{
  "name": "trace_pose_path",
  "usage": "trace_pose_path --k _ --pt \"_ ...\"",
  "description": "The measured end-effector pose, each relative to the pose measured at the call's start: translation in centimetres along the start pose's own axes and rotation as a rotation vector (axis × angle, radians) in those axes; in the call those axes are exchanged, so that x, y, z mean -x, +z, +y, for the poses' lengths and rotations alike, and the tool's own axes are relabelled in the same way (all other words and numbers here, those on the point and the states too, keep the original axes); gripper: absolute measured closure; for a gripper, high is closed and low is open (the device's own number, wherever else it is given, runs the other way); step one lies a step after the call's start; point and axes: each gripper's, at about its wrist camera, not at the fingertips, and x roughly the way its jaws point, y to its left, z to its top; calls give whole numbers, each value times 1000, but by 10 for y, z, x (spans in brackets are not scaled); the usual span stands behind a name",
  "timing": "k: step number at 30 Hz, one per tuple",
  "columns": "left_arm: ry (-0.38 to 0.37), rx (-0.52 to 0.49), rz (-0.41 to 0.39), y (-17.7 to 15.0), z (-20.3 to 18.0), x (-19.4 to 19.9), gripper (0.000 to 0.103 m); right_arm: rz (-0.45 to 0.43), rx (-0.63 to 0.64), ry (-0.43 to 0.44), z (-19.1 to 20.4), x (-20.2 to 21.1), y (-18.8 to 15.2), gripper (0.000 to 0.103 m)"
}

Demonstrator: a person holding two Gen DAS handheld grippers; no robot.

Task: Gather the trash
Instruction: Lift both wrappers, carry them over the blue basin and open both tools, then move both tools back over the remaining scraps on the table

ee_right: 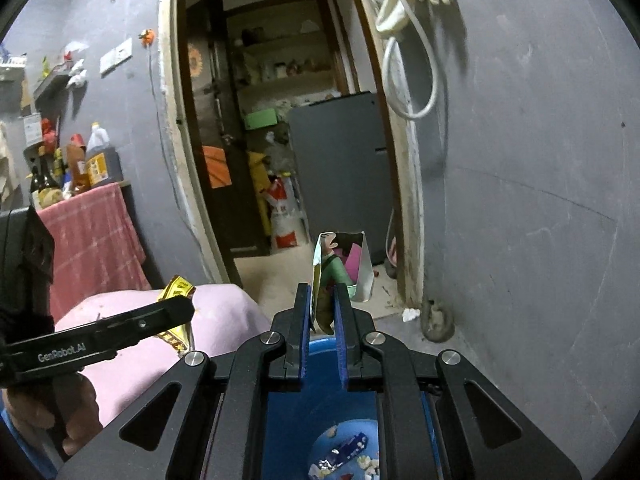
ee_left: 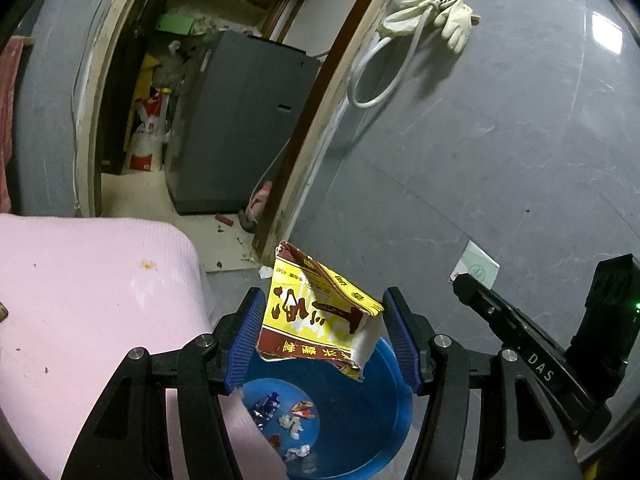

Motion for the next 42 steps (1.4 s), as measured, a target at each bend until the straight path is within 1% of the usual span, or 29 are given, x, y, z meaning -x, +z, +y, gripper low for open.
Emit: trace_pose_path --k 5,7,8,10,12,15,20,22,25,29,30,32,34,38,40,42 --pt "13 7 22 -4 5 -6 45 19 -23 -13 -5 -5 -3 89" --pt "16 12 29 -5 6 -7 44 22 -29 -15 -7 -5 -4 80" --pt "17 14 31 -6 7 -7 44 23 -32 -16 -7 -5 -4 77" --pt "24 18 33 -4 8 -10 43 25 -38 -12 -8 -5 -5 77" --pt "27 24 30 -4 11 -8 38 25 -39 -14 -8 -5 -5 77" --pt "31 31 14 -2 14 -4 37 22 -38 -13 -9 -6 -4 75" --pt "68 11 -28 3 16 11 35 -8 -42 -17 -8 -2 -1 71" --pt "84 1 -50 4 19 18 31 -23 -43 -17 -8 1 0 66" --pt "109 -14 -83 8 21 31 31 -47 -41 -13 -3 6 3 59" --pt "146 -39 -125 11 22 50 30 -75 -25 -4 7 9 8 56" --pt "156 -43 -136 12 23 54 26 -83 -20 -1 11 11 9 54" --pt "173 -47 -166 12 25 64 17 -97 -13 7 17 12 11 48" --pt "193 -52 -206 14 28 77 17 -118 -7 23 26 14 14 31" --pt "240 -60 -251 15 35 99 17 -152 11 51 41 18 18 25" --pt "261 -63 -271 16 40 111 15 -177 23 63 51 21 21 18" --pt "288 -63 -300 16 45 122 8 -199 28 77 59 23 23 15"
